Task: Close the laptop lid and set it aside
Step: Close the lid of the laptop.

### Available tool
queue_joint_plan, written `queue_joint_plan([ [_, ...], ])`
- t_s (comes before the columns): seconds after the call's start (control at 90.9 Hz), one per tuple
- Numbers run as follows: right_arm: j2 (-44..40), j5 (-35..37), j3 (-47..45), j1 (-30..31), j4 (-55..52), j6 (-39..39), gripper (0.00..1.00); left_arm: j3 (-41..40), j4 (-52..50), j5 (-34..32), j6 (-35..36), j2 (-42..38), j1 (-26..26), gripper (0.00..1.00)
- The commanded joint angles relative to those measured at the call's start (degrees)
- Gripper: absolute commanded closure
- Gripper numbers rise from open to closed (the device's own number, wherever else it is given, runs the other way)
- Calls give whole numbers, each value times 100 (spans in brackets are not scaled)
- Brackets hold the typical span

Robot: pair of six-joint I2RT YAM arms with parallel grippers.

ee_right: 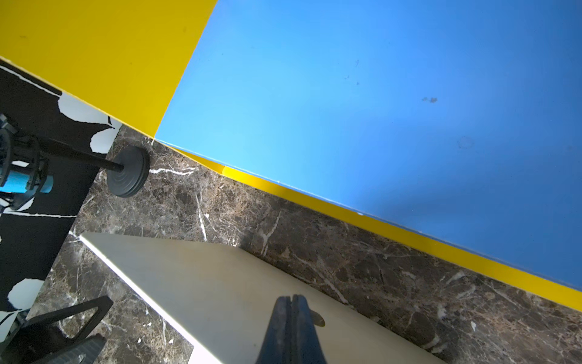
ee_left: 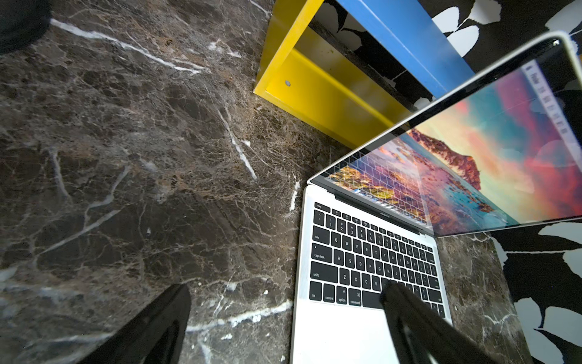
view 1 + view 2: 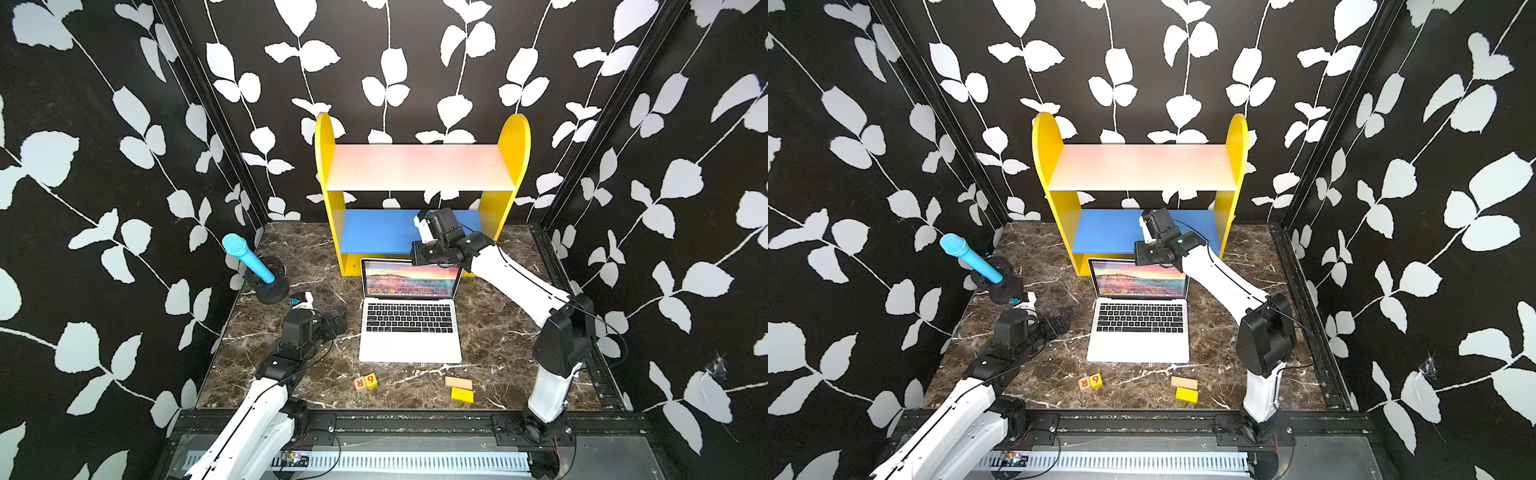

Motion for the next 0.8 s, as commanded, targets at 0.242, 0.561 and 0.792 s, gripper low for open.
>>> queue_joint_plan([
  [0.242, -215, -242, -306, 37, -328, 38, 100, -81, -49, -81, 16, -86, -18, 2],
  [0.561, -346, -407, -446, 37, -272, 39, 100, -81, -66, -88, 11, -99, -18, 2],
  [0.792, -417, -556, -549, 36, -225, 19, 100, -81, -84, -102, 11, -123, -17, 2],
])
